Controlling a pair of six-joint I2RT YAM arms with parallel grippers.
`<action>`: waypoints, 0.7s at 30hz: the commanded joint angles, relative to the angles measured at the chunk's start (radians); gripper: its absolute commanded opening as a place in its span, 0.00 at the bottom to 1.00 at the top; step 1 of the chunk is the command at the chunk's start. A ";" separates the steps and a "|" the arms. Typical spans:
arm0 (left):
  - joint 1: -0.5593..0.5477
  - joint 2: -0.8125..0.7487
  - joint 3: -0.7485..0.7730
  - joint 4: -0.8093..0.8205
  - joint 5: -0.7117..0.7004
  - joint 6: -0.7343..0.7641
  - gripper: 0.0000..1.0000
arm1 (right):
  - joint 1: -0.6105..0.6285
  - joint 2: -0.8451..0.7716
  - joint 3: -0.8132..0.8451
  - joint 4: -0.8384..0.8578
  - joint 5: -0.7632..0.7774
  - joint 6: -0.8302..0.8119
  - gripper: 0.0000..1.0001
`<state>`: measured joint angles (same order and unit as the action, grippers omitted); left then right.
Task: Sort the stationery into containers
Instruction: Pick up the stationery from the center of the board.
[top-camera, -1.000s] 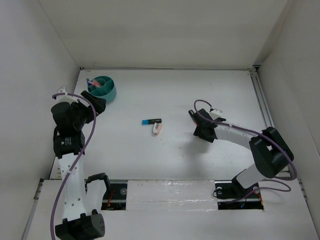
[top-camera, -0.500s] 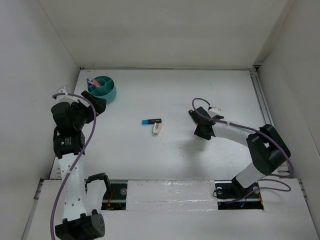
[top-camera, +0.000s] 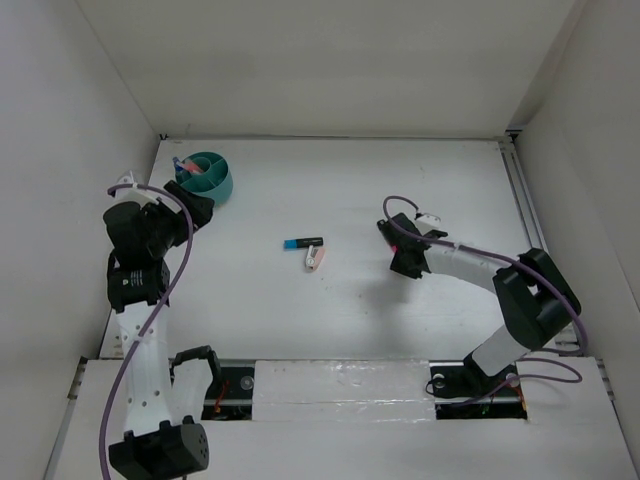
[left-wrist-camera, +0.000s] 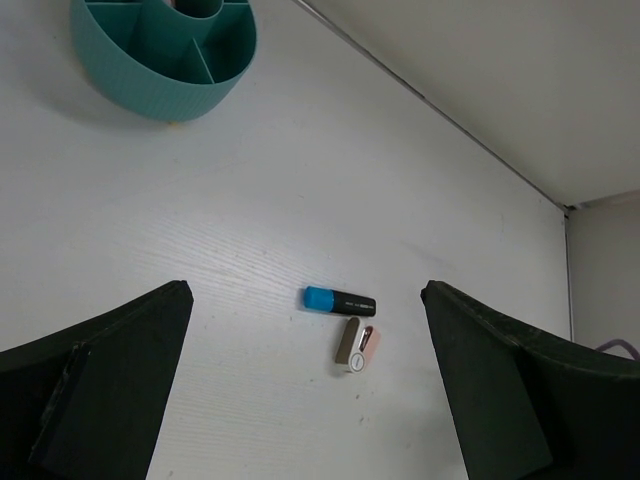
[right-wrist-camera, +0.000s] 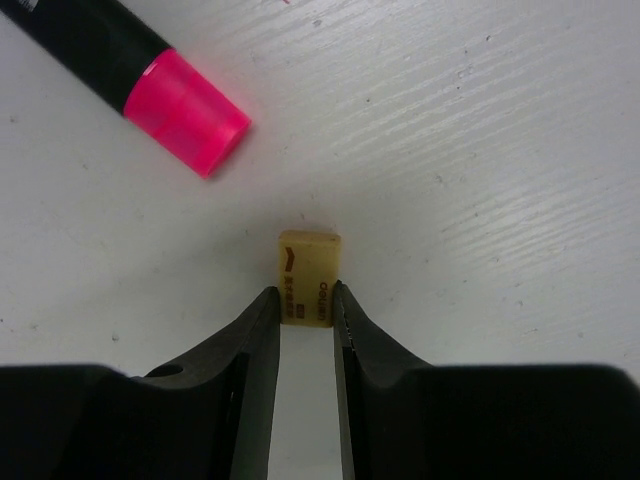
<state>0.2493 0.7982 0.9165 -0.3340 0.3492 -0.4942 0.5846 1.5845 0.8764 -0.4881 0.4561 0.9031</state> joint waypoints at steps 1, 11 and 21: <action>-0.002 0.015 0.001 0.041 0.057 0.014 1.00 | 0.058 -0.061 0.026 0.028 0.010 -0.036 0.00; -0.062 0.070 -0.018 0.107 0.258 0.032 1.00 | 0.316 -0.198 0.099 0.369 -0.223 -0.317 0.00; -0.071 0.084 -0.065 0.147 0.385 0.042 1.00 | 0.426 -0.020 0.371 0.568 -0.345 -0.507 0.00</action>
<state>0.1802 0.8886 0.8665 -0.2546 0.6540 -0.4713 1.0035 1.5307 1.1885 -0.0597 0.1810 0.4706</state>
